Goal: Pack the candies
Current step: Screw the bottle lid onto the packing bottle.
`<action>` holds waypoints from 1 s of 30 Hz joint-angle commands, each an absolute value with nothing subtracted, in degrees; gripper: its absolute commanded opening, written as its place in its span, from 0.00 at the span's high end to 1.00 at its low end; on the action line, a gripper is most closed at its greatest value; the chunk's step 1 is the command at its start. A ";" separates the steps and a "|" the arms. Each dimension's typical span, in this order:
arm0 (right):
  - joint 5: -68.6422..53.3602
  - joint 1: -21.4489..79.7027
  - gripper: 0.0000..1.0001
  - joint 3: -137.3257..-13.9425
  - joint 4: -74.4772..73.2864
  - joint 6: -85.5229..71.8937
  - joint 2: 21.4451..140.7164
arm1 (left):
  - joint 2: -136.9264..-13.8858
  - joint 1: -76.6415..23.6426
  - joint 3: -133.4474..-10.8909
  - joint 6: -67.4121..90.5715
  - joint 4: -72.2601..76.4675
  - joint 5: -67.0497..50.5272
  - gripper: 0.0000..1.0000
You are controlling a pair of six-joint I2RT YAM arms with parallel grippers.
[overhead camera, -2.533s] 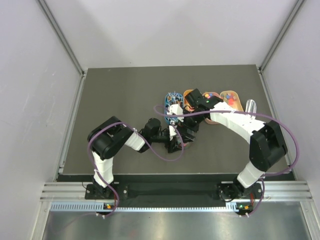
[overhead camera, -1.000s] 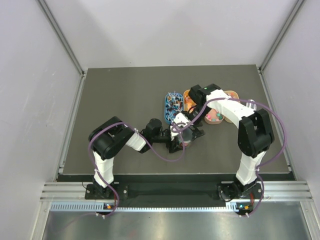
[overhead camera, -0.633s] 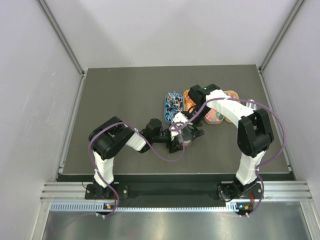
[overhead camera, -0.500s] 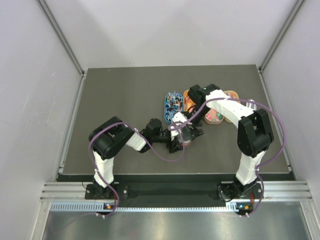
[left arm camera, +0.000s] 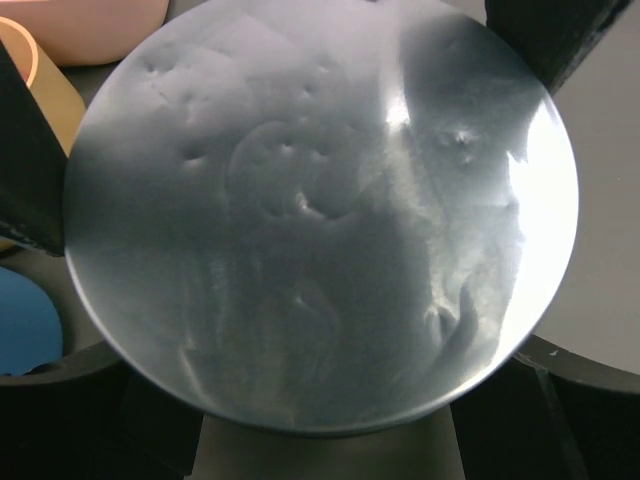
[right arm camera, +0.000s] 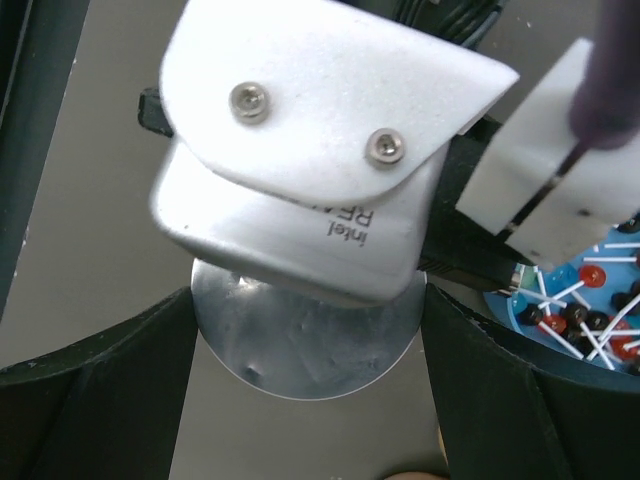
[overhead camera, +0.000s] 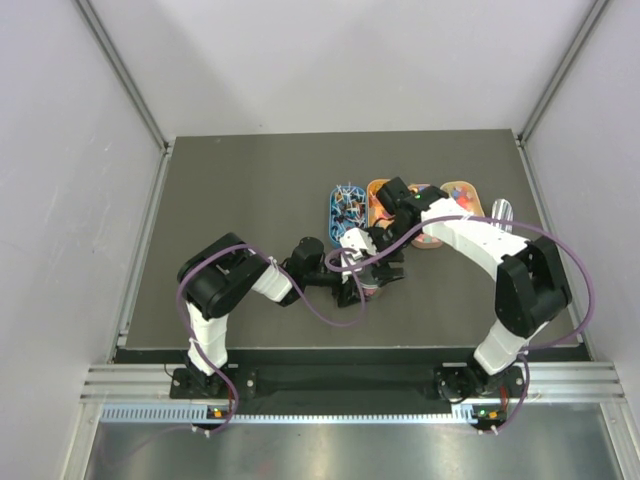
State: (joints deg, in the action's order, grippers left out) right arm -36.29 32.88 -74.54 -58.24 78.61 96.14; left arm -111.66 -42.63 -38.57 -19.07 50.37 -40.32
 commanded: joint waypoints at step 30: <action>-37.44 28.05 0.00 -79.71 -60.36 71.01 100.20 | -96.70 -43.59 -39.63 -23.29 17.51 -35.33 0.01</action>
